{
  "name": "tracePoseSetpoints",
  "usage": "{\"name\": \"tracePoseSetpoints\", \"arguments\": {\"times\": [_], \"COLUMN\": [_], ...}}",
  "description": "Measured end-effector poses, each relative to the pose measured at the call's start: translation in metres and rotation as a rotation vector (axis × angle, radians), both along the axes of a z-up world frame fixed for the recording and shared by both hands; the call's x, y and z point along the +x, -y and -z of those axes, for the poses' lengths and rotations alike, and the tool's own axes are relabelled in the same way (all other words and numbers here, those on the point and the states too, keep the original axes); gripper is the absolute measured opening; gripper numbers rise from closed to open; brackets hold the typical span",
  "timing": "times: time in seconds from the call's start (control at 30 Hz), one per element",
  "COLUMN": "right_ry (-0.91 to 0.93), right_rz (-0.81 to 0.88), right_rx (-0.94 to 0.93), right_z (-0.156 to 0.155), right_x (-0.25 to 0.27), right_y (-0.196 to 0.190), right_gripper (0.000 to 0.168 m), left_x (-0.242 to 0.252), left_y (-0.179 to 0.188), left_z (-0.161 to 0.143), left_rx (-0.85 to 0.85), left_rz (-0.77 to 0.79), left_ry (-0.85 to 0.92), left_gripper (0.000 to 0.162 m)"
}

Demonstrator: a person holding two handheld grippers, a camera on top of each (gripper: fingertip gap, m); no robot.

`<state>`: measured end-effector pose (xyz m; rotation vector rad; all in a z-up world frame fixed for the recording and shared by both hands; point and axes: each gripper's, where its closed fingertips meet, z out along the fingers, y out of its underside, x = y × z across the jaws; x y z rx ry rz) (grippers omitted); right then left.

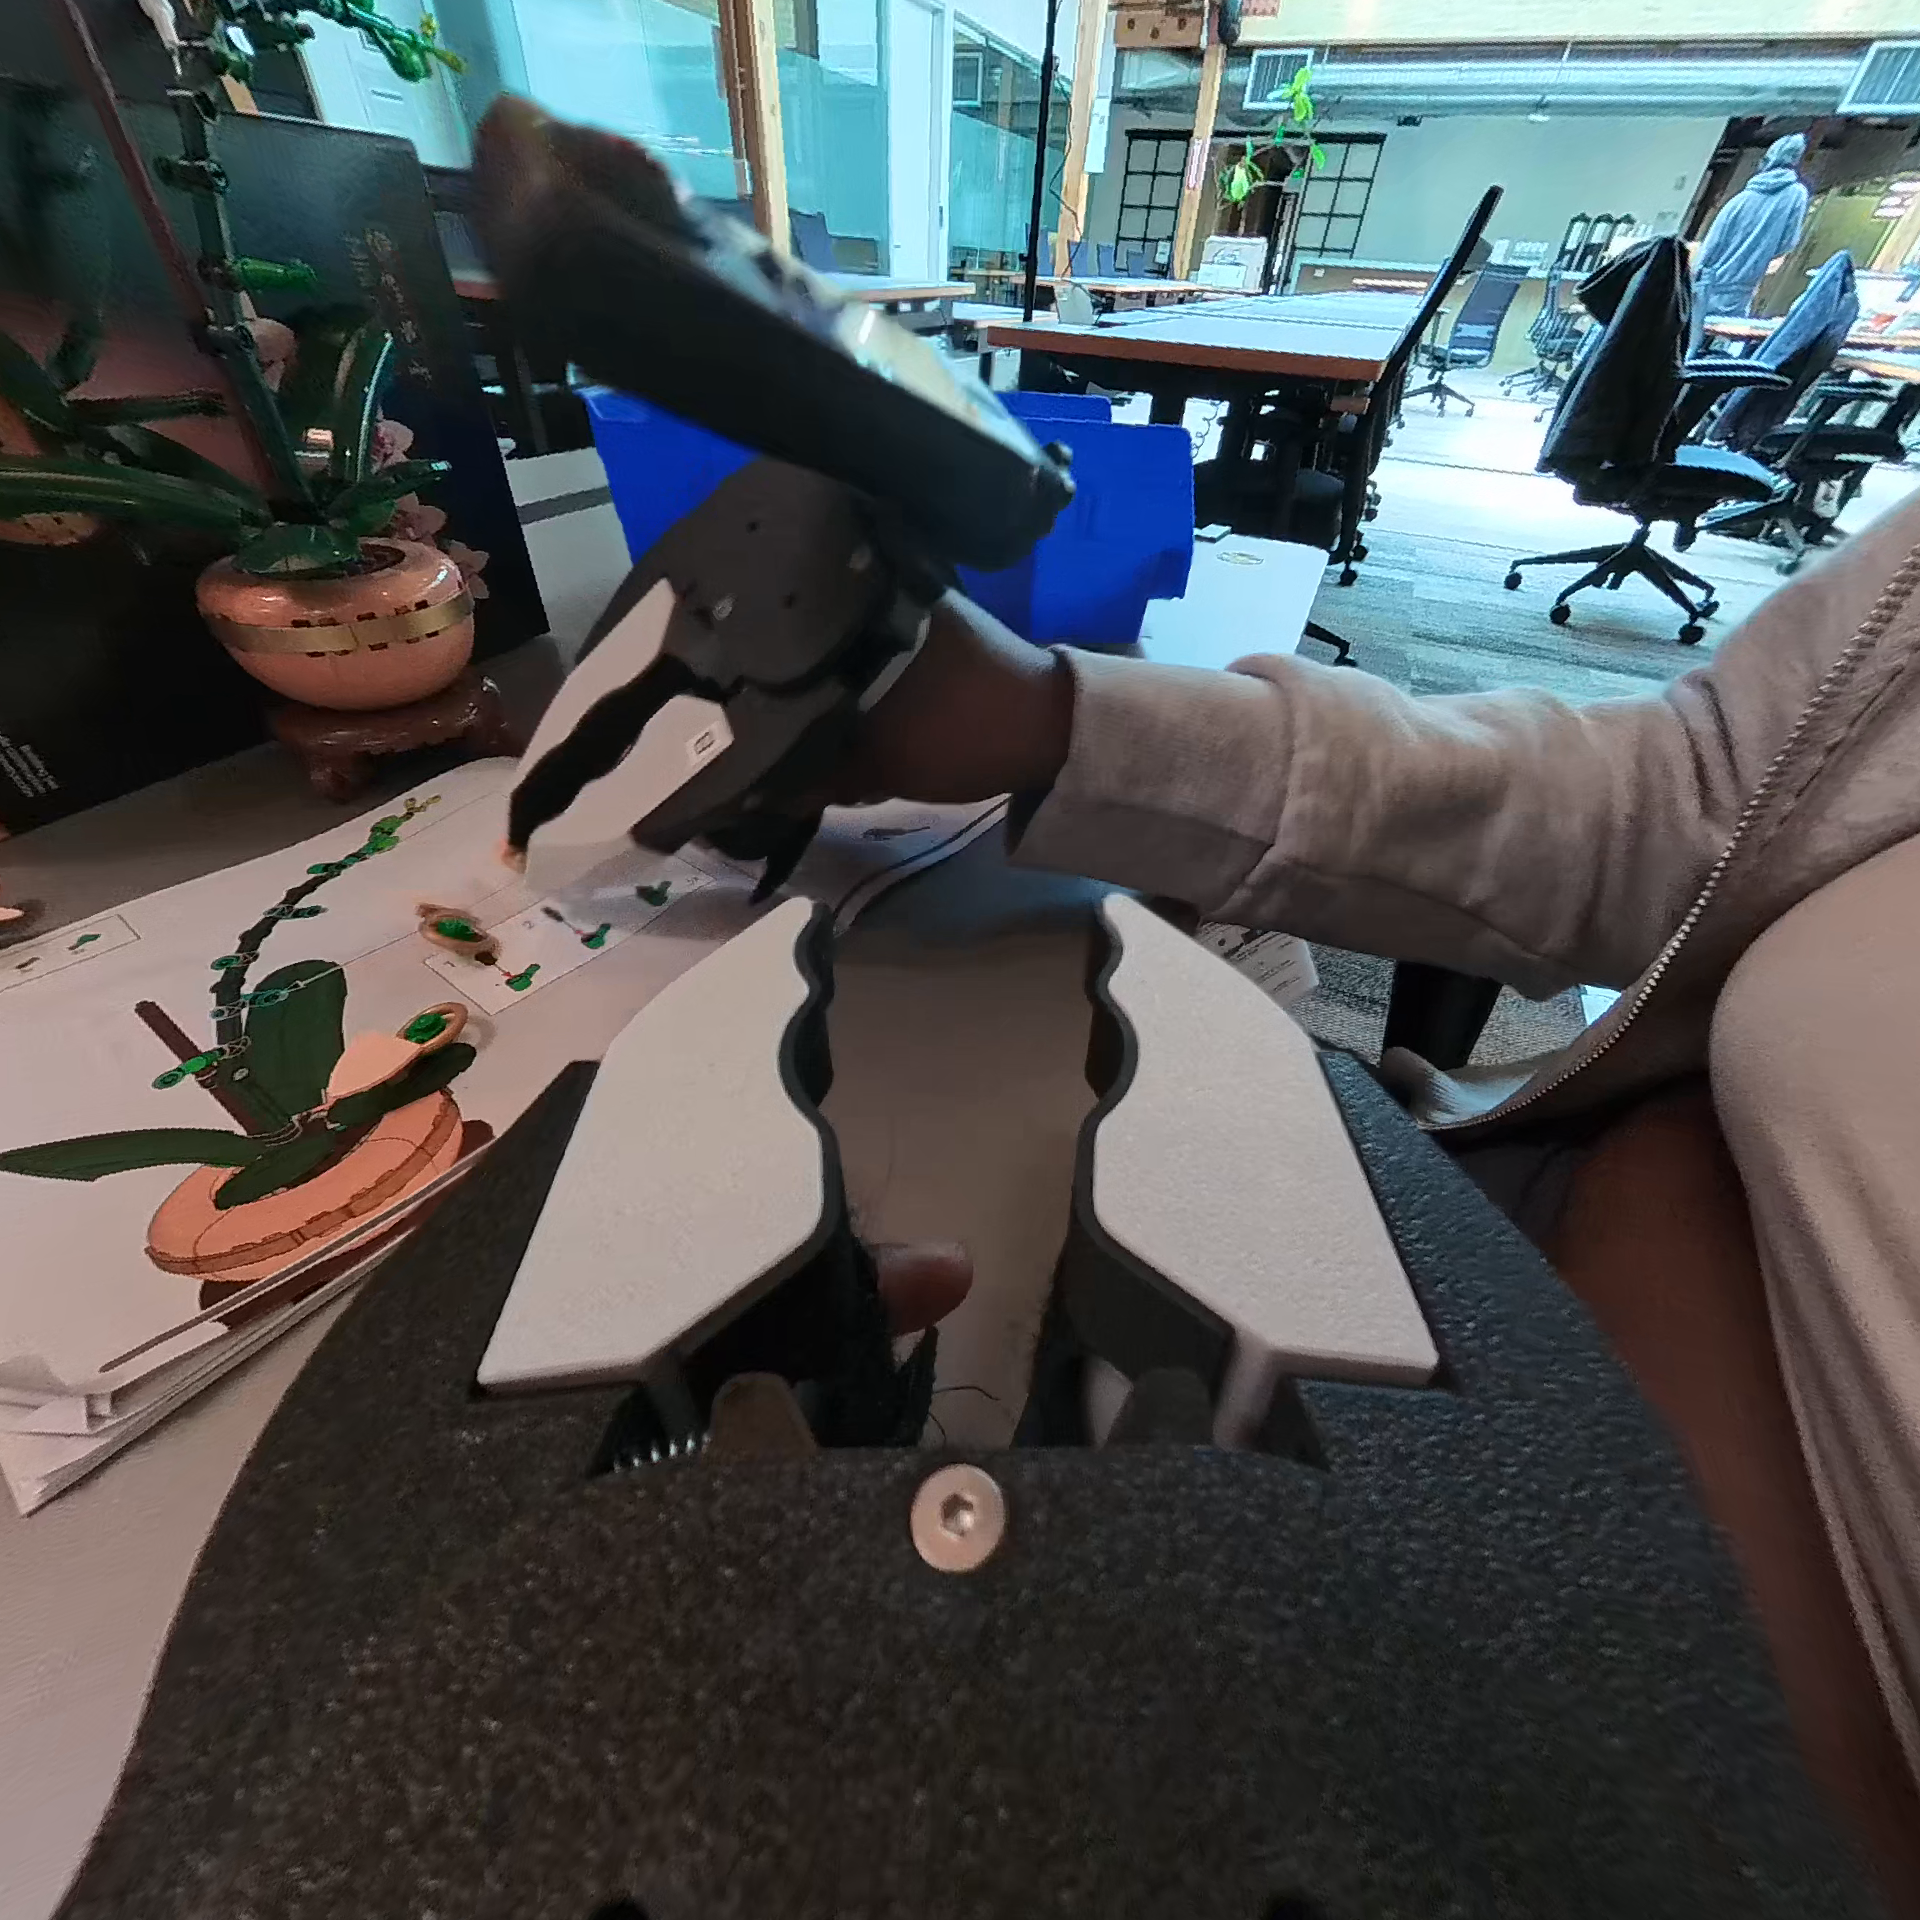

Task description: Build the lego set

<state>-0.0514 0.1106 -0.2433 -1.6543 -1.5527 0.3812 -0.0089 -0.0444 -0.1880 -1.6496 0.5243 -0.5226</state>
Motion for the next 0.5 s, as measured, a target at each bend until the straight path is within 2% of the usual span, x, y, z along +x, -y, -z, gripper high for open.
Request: {"name": "tracePoseSetpoints", "arguments": {"times": [0.07,0.13,0.17,0.23,0.27,0.33,0.37,0.43,0.5], "right_ry": [-0.17,-0.375,-0.47,-0.517,-0.473,-0.359,-0.337,-0.353,-0.281], "right_rz": [-0.015,-0.083,-0.128,-0.192,-0.172,-0.067,-0.06,-0.168,-0.328], "right_rx": [-0.204,-0.591,-0.821,-1.223,-1.291,-1.183,-1.094,-0.901,-0.706], "right_z": [-0.013,-0.03,-0.042,-0.048,-0.038,-0.011,-0.009,-0.026,-0.034], "right_x": [0.001,-0.004,-0.006,-0.005,-0.004,0.002,0.005,0.004,0.002], "right_y": [0.007,0.023,0.031,0.041,0.038,0.02,0.013,0.019,0.05], "right_gripper": [0.011,0.01,0.001,0.002,0.002,0.003,0.003,0.004,0.015], "left_x": [-0.001,0.0,0.001,0.001,0.001,0.0,-0.004,-0.026,-0.044], "left_y": [-0.001,-0.002,-0.003,-0.003,-0.003,-0.004,-0.004,-0.011,-0.009], "left_z": [0.0,-0.001,-0.001,-0.001,-0.001,0.0,0.001,0.008,0.025], "left_rx": [0.008,0.022,0.028,0.035,0.039,0.047,0.045,0.006,-0.101], "left_rz": [-0.01,-0.018,-0.02,-0.022,-0.024,-0.034,-0.064,-0.177,-0.217], "left_ry": [-0.008,-0.021,-0.029,-0.045,-0.056,-0.095,-0.128,-0.195,-0.291], "left_gripper": [0.046,0.045,0.045,0.045,0.045,0.045,0.045,0.041,0.034]}}
